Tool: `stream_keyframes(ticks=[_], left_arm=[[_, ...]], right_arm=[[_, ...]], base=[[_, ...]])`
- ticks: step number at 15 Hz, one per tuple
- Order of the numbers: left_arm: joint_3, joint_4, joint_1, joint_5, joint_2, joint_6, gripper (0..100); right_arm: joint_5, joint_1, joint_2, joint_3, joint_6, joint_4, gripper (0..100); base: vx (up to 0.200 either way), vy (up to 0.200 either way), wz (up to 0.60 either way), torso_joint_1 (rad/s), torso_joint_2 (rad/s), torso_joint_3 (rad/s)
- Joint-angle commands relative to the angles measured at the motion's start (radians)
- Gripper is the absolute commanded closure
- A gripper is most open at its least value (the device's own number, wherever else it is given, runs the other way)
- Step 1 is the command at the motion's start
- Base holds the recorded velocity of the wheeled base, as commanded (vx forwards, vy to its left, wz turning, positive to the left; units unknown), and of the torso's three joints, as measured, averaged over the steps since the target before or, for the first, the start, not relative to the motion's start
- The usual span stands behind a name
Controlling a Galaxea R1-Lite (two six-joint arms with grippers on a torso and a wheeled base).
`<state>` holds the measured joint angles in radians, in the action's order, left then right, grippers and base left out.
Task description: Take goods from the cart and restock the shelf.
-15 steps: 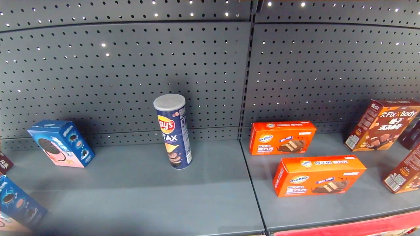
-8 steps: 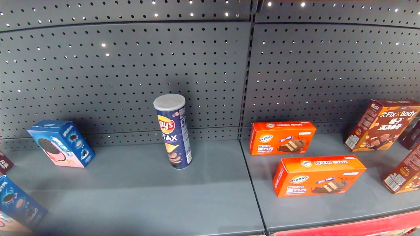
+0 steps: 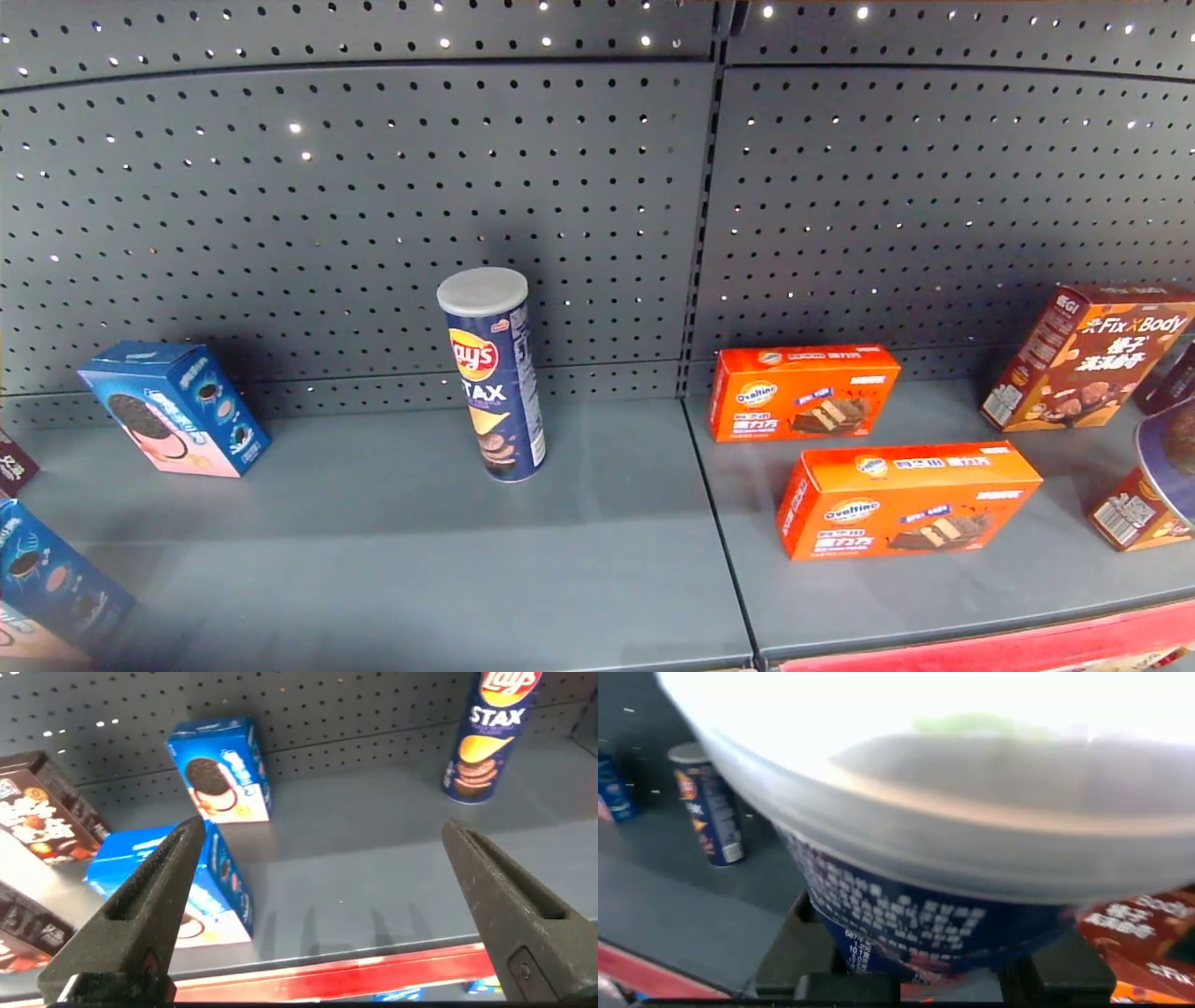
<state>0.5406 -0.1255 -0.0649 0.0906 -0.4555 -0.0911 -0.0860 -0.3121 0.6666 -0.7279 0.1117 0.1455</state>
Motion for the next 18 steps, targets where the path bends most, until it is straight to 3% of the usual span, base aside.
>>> stream_keyframes(ticks=[1, 5, 10, 14, 15, 16, 17, 18], left_arm=[[-0.007, -0.005, 0.0, 0.001, 0.026, -0.001, 0], [-0.005, -0.005, 0.0, 0.003, 0.035, -0.001, 0], [-0.007, -0.005, -0.001, 0.0, 0.037, -0.009, 0], [-0.01, -0.005, -0.006, -0.014, 0.035, -0.044, 0], [-0.011, -0.005, -0.007, -0.049, 0.026, -0.058, 0], [-0.028, -0.003, -0.007, -0.109, 0.005, -0.105, 0], [-0.039, 0.0, -0.01, -0.177, -0.009, -0.133, 0], [-0.042, 0.001, -0.016, -0.244, -0.034, -0.131, 0]], right_arm=[[0.0, -0.056, -0.015, -0.001, 0.002, -0.003, 100], [-0.001, -0.058, -0.009, 0.01, 0.056, -0.003, 100], [0.011, -0.038, -0.012, 0.079, 0.115, 0.005, 100], [0.022, 0.08, -0.018, 0.084, 0.135, 0.005, 100], [0.025, 0.134, -0.01, 0.051, 0.134, -0.012, 100], [0.025, 0.196, -0.012, 0.03, 0.134, -0.041, 100], [0.026, 0.251, -0.015, 0.013, 0.134, -0.078, 100], [0.032, 0.304, -0.021, 0.004, 0.134, -0.119, 100]], base=[[0.0, 0.0, 0.0, 0.0, 0.0, 0.0], [0.0, 0.0, 0.45, 0.004, 0.0, -0.001], [0.0, 0.0, 0.0, 0.0, 0.0, 0.0], [0.0, 0.0, 0.0, 0.0, 0.0, 0.0], [0.0, 0.0, 0.0, 0.0, 0.0, 0.0], [0.0, 0.0, 0.0, 0.0, 0.0, 0.0], [0.0, 0.0, 0.0, 0.0, 0.0, 0.0], [0.0, 0.0, 0.0, 0.0, 0.0, 0.0]])
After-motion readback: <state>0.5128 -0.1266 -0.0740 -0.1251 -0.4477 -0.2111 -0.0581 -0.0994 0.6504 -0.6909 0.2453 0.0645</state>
